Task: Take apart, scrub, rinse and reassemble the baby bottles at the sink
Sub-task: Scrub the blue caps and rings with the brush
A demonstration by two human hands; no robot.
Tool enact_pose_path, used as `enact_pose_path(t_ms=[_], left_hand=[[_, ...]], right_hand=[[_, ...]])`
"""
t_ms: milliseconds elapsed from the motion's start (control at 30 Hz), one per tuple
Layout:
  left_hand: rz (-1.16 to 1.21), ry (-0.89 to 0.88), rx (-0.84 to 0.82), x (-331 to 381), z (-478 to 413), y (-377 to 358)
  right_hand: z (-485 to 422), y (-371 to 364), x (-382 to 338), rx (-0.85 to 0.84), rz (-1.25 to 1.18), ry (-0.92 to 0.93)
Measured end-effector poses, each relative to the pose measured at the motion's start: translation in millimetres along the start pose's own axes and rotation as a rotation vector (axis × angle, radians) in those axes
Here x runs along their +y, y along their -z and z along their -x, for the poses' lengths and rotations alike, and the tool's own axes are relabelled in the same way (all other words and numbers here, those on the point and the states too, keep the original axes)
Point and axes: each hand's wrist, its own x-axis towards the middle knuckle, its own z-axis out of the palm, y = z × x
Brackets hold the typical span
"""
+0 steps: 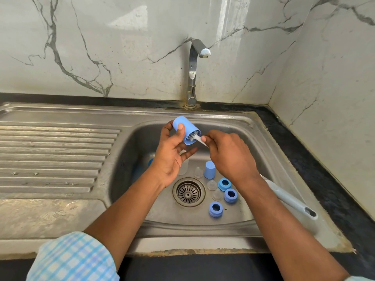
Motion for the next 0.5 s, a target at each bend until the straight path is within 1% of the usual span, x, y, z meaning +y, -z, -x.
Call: enact_pose_path(t_ms=[67, 167, 300, 400, 500], left_hand=[[-0.089, -0.012, 0.068, 0.0, -1.7, 2.4], [-0.040, 0.013, 0.126, -0.7, -4.5, 7.6], [0.051, -0.005, 0.239, 7.6, -16.6, 19.3], [0.136, 0.001, 0.265, 13.6, -23.4, 28.9], [0.156, 0.042, 0.232, 11.3, -19.1, 23.4]], right_hand=[[0.7, 0.5, -3.1, -0.032, -0.001, 0.008], [2.1, -0.9, -5.1, -0.092, 0.062, 0.034], [0.6, 1.8, 2.6, -0.078, 0.131, 0.039], [-1.4, 1.8, 7.2, -0.061, 0.084, 0.068], [-2.0, 1.2, 1.2, -0.014, 0.012, 0.104]])
